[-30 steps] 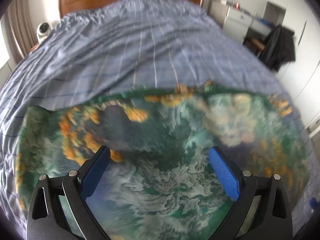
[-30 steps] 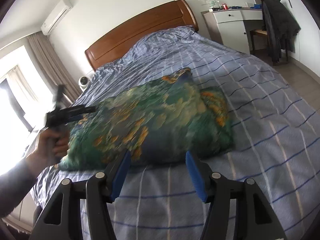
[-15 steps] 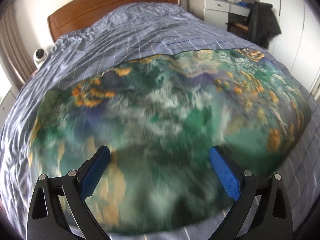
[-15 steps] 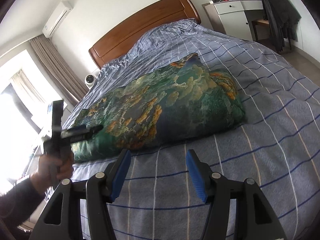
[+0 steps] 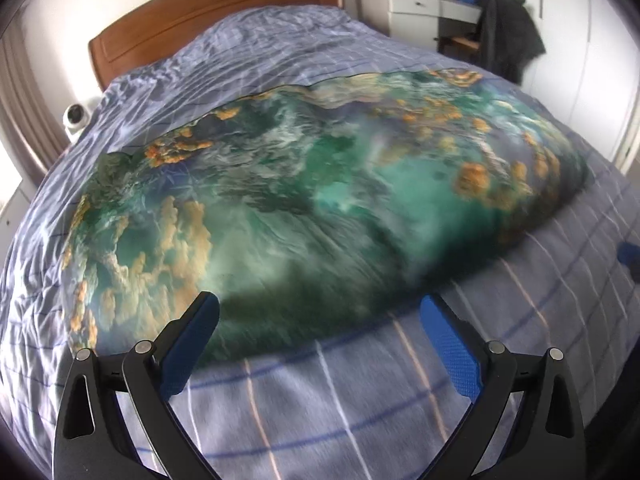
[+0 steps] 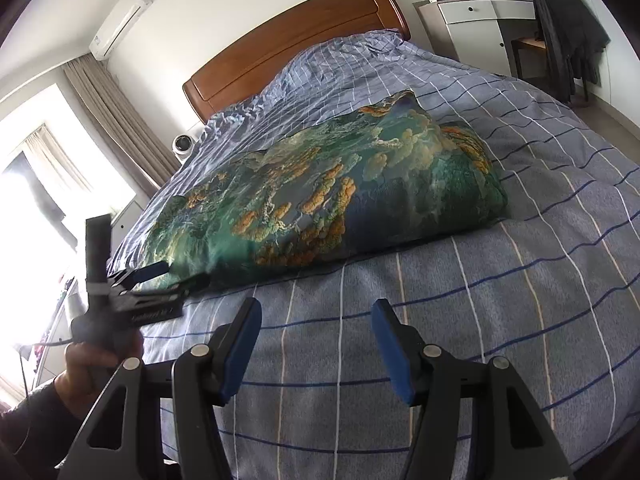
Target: Fold large clothes
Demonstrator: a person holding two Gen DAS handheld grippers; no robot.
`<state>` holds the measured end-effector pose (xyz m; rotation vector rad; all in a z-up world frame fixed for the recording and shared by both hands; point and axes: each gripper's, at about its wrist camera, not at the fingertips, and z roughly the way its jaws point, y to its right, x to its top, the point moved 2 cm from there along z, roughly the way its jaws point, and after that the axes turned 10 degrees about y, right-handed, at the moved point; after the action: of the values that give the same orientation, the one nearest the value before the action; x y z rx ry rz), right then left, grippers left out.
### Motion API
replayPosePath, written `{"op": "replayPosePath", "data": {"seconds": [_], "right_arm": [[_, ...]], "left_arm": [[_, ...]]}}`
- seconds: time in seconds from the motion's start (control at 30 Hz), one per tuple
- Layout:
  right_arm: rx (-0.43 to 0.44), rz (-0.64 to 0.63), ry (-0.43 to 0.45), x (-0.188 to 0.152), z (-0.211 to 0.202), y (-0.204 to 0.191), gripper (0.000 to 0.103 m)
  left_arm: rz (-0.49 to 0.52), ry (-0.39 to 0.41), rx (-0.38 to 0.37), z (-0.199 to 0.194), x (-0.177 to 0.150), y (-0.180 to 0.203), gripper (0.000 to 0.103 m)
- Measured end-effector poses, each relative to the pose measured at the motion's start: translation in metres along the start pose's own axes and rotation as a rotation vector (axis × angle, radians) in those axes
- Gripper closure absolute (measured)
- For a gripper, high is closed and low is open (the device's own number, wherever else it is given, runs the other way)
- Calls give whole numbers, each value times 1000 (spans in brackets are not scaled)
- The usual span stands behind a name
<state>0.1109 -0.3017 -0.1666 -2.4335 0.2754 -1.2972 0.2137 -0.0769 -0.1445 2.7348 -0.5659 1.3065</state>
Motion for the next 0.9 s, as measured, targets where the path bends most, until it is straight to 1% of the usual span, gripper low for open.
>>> {"op": "replayPosePath", "data": {"seconds": [0.07, 0.17, 0.2, 0.23, 0.27, 0.3, 0.37, 0.43, 0.47, 0.53, 0.63, 0.7, 0.73, 0.77, 0.8, 0.87, 0.9], "right_arm": [[-37, 7, 2, 1, 0, 4, 38], [-101, 31, 23, 10, 1, 17, 35], [-109, 42, 32, 14, 1, 21, 33], [-116, 65, 48, 19, 2, 29, 30], [-122, 90, 60, 24, 3, 36, 21], [-124, 130, 75, 30, 5, 46, 18], [-122, 199, 101, 37, 10, 62, 17], [-108, 294, 110, 41, 21, 83, 17], [-112, 347, 102, 42, 28, 93, 17], [-78, 446, 83, 41, 46, 109, 16], [-76, 534, 78, 40, 70, 121, 16], [-63, 593, 106, 42, 84, 126, 9], [-67, 618, 130, 43, 88, 128, 9], [-71, 634, 147, 44, 90, 129, 12], [-78, 633, 157, 46, 92, 130, 25], [-101, 588, 159, 49, 89, 127, 53], [-96, 560, 169, 52, 85, 122, 63]], "left_arm": [[-4, 30, -26, -12, 2, 6, 2], [-10, 77, -85, -22, 14, 15, 2], [-4, 86, -100, -23, 18, 19, 2], [12, 92, -108, -20, 22, 24, 2], [25, 92, -105, -16, 25, 28, 2], [48, 86, -94, -9, 27, 33, 2], [66, 55, -86, 5, 27, 40, 2], [37, -14, -109, 26, 24, 41, 2], [27, -31, -113, 32, 23, 40, 2], [46, -36, -106, 37, 21, 44, 1], [87, -36, -91, 39, 14, 49, 1], [114, -43, -94, 38, 10, 50, 1], [127, -50, -100, 36, 10, 49, 1], [126, -55, -109, 33, 12, 48, 1], [107, -58, -131, 27, 15, 43, 1], [47, -53, -179, 13, 25, 32, 2], [-1, -43, -206, 4, 35, 23, 2]]}}
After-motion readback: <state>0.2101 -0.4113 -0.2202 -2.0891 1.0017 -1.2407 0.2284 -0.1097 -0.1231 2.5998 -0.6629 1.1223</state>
